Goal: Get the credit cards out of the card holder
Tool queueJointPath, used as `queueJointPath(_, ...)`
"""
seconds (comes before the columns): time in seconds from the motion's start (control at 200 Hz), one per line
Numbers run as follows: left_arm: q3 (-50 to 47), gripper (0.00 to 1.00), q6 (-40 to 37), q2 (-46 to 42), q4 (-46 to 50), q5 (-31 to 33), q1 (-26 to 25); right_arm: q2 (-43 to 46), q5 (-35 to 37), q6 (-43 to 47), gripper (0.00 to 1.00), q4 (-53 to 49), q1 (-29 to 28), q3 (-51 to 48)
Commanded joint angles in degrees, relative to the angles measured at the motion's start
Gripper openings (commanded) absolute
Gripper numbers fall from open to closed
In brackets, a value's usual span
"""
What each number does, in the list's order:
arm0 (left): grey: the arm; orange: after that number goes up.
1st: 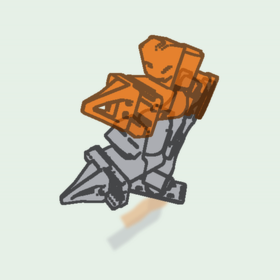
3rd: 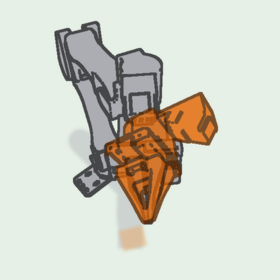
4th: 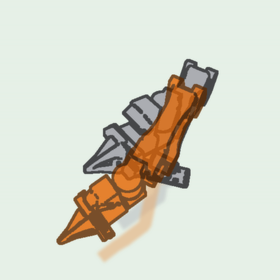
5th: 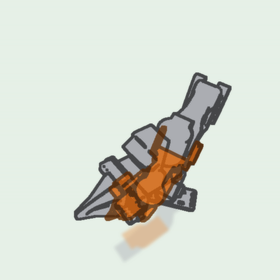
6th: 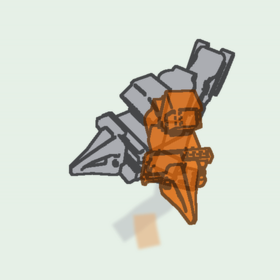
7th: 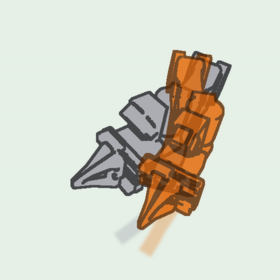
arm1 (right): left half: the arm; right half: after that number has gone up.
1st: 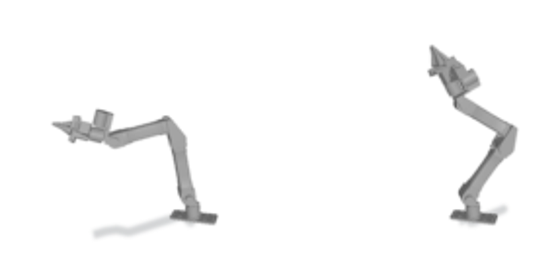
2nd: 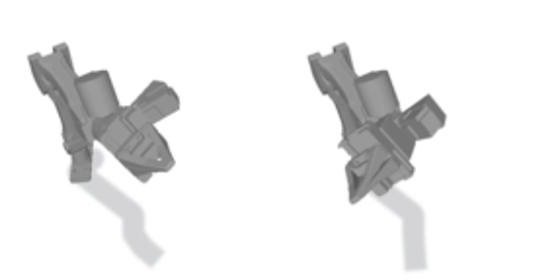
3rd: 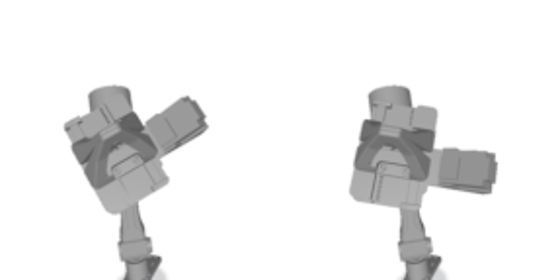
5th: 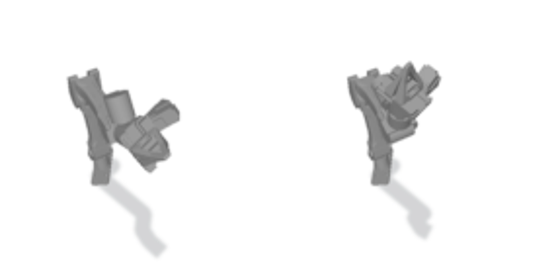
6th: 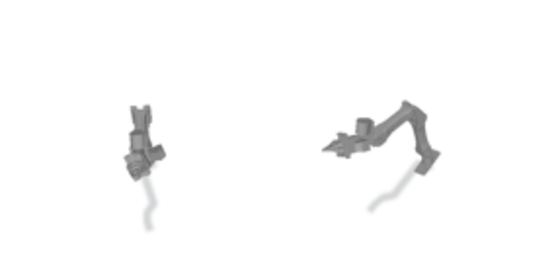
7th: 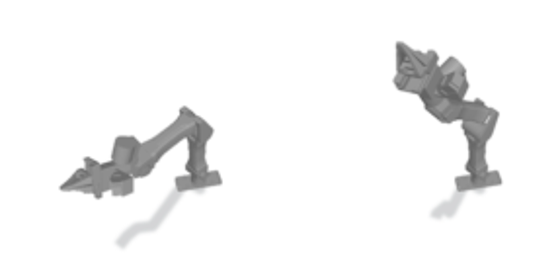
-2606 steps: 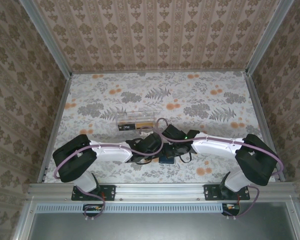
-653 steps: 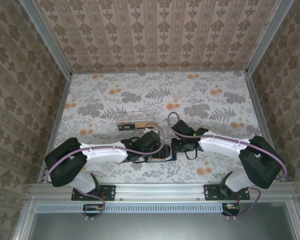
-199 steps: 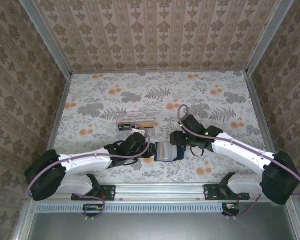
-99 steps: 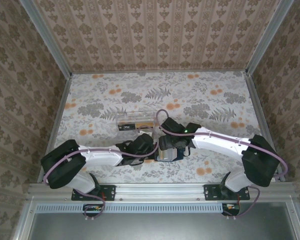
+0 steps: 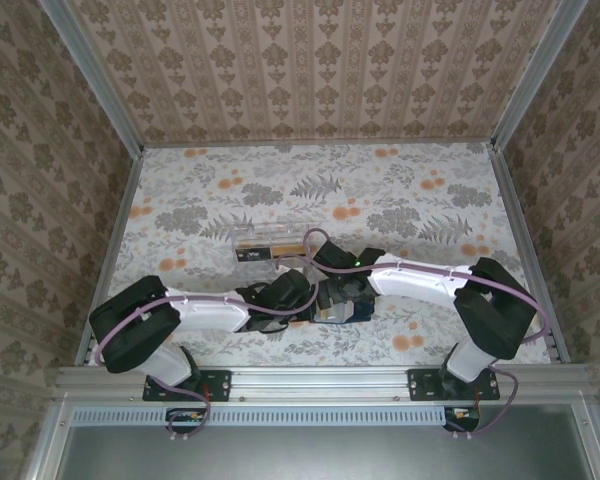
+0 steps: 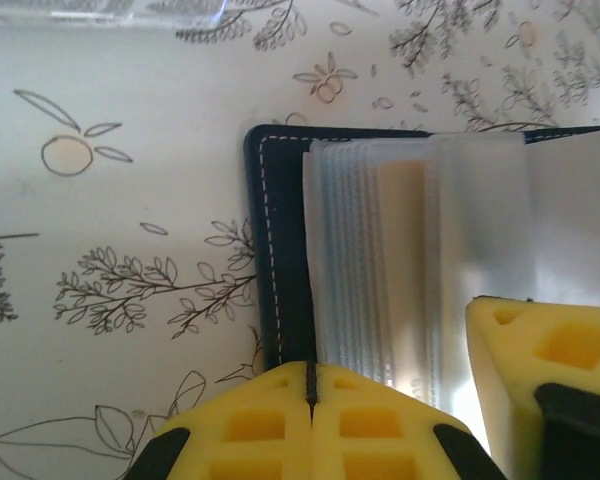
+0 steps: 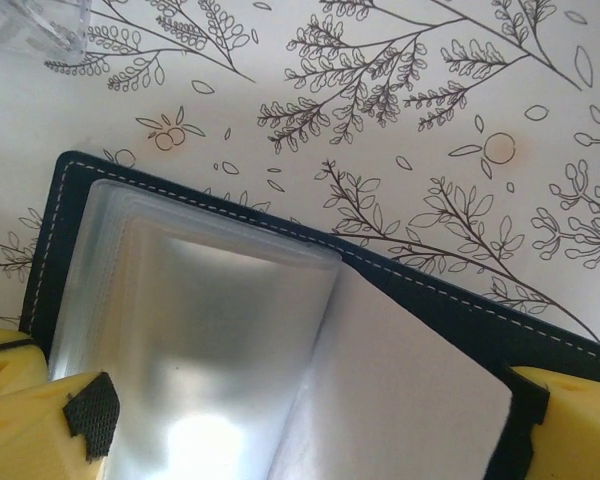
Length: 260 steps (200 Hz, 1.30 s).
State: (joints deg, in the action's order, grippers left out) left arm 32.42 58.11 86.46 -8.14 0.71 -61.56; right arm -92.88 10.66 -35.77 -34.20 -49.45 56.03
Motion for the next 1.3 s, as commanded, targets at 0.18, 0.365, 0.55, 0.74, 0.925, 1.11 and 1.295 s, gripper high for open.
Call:
queueJointPath(0.18, 1.36, 0.00, 5.14, 1.32, 7.27, 4.26, -0.84, -1.78, 1.85, 0.09, 0.97, 0.72, -0.33, -3.19)
queueJointPath(0.365, 0.53, 0.00, 5.83, 0.24, 8.90, 5.33, -0.84, 0.72, 3.00, 0.08, 0.81, 0.71, -0.01, -4.87)
queueJointPath(0.55, 0.68, 0.00, 5.57, -0.08, 9.74, 5.83, -0.84, 4.03, 2.88, 0.38, 0.67, 1.32, 0.67, -6.56)
queueJointPath(0.74, 1.96, 0.00, 3.75, -2.78, 11.37, 6.05, -0.93, 7.27, 1.88, 0.71, 0.60, 2.86, 1.46, -8.58)
queueJointPath(0.925, 6.21, 0.00, -0.72, -5.82, 13.25, 5.72, -2.09, 9.19, 0.53, 1.01, 0.55, 5.20, 1.90, -10.27)
queueJointPath(1.11, 10.72, 0.00, -3.34, -3.08, 12.44, 4.05, -2.95, 9.28, -0.42, 0.44, 0.54, 6.78, 2.05, -11.37)
queueJointPath(1.295, 12.90, 0.00, -3.49, 1.90, 10.14, 1.46, -3.03, 11.93, -2.10, -0.14, 0.42, 8.96, 2.68, -13.28)
